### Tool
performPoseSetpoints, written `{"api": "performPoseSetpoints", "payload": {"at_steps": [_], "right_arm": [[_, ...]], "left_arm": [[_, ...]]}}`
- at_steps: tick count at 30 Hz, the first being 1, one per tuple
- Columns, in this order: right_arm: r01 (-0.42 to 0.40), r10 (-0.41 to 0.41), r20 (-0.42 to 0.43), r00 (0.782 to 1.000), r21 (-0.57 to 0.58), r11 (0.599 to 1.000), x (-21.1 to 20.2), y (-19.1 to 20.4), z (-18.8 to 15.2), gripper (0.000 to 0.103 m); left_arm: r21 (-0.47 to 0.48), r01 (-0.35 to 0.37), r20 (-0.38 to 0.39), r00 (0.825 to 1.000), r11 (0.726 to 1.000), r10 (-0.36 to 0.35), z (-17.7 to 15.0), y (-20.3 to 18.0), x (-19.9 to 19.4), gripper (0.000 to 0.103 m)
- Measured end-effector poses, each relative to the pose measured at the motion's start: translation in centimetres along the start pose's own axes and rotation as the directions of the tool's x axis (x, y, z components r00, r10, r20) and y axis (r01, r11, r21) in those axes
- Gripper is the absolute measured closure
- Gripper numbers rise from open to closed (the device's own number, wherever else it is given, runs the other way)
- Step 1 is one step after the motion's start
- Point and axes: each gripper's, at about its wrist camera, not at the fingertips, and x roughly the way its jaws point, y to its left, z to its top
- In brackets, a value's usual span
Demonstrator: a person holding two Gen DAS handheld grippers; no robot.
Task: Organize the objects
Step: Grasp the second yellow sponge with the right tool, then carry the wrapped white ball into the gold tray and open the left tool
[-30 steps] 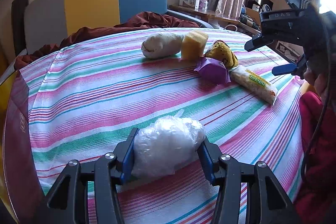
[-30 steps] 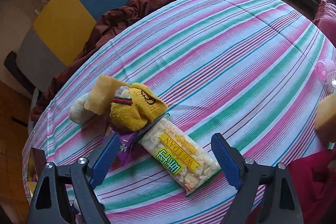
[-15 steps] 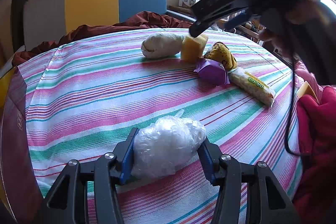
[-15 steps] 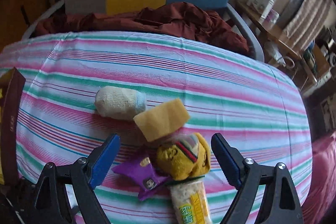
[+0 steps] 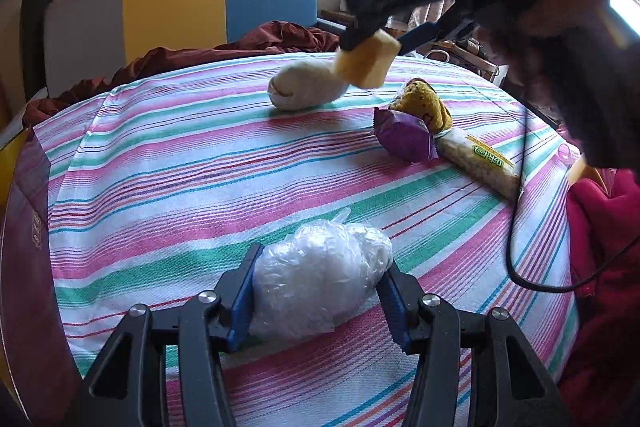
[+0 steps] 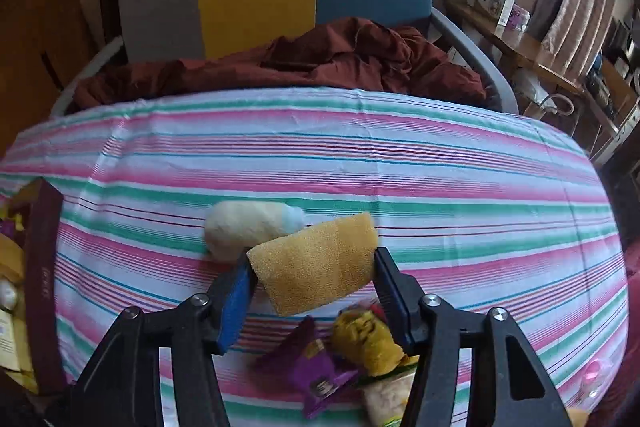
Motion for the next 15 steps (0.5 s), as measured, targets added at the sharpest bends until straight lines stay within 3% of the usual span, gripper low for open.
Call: {"api": "performPoseSetpoints", "payload": {"at_steps": [2,4,6,11,15], "right_arm": [[-0.127,0.126,0.03,0.992,0.038,0.991,-1.5,0.6,-0.9,0.045],[-0.247,0.245,0.037,0.969,0.047,0.968,-2.2,2.0,-2.0,0.045],[-0.318,0.318,0.019,0.948,0.046,0.947,-1.6,3.5,-3.0,0.045],[-0.334,0.333,-0.087,0.939,-0.007,0.942,1.5,6.8,-5.0,0.045],[-0.333,0.328,-0.089,0.94,-0.044,0.942,1.5,7.3,-5.1,0.046]], "left_arm": [[0.002,-0.002,0.0,1.0,1.0,0.002,0.0,-0.1,0.0,0.048],[0.006,-0.007,0.0,1.0,1.0,0.007,0.0,-0.1,0.0,0.048],[0.01,-0.013,0.0,1.0,1.0,0.013,0.0,-0.3,0.1,0.048],[0.012,-0.018,-0.001,1.0,1.0,0.018,0.1,-0.4,0.1,0.048],[0.018,-0.026,-0.002,1.0,1.0,0.026,0.1,-0.6,0.2,0.048]]}}
